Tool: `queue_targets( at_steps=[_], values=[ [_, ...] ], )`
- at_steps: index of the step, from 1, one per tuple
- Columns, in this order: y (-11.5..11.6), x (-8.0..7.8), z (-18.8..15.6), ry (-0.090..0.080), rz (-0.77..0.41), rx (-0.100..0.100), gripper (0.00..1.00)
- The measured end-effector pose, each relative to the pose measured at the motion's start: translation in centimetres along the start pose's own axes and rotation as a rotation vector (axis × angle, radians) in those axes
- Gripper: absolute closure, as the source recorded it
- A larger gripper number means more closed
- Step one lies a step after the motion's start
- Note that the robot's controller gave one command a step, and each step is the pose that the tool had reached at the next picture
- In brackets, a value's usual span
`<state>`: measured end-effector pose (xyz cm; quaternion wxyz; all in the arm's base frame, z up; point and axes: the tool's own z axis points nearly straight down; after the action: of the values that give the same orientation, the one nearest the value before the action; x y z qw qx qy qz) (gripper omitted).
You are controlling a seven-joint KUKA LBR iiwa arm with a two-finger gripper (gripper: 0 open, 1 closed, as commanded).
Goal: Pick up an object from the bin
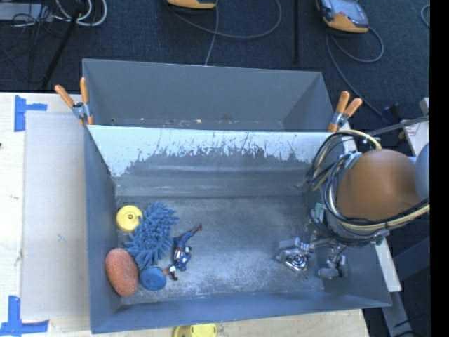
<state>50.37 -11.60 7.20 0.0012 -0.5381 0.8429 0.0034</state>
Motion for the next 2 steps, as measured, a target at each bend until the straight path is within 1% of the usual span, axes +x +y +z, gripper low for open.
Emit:
queue_targets(
  at_steps=[1, 2],
  values=[
    [-0.73, 1.69, 0.15, 0.000, 0.390, 0.002, 1.00],
    [-0.73, 1.69, 0.15, 0.000, 0.390, 0.002, 1.00]
  ],
)
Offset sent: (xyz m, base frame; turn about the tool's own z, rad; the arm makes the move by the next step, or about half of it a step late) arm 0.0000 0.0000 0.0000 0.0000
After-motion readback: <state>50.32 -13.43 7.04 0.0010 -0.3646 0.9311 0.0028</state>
